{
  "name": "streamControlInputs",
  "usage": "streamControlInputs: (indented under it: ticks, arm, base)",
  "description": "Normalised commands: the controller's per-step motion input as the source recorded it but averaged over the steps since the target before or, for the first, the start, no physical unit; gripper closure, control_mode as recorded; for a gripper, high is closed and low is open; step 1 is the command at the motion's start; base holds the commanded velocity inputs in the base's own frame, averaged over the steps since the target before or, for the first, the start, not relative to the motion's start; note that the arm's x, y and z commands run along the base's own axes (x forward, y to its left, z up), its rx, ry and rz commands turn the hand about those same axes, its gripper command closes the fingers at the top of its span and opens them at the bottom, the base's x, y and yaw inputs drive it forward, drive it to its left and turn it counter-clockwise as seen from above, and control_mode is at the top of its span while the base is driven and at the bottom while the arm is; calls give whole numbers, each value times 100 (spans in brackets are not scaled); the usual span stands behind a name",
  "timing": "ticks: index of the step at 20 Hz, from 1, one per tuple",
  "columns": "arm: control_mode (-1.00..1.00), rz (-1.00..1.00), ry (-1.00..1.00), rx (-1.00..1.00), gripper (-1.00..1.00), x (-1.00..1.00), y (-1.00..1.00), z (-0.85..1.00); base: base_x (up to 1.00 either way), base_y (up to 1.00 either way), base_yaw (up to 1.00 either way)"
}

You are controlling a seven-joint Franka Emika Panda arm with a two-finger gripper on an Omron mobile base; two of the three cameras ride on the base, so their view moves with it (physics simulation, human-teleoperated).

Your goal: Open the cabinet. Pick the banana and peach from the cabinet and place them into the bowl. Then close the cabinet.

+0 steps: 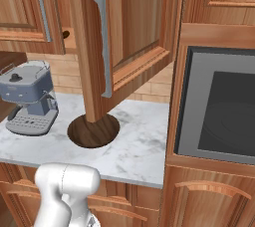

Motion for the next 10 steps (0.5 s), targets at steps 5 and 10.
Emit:
streamControlInputs:
  ticks: [5, 10]
  arm:
    - [-100, -2, 0, 0, -100, 55, -3, 0]
    - [-100, -3, 0, 8, -100, 86, -17, 0]
  base:
    - [0, 0, 0]
    - [0, 0, 0]
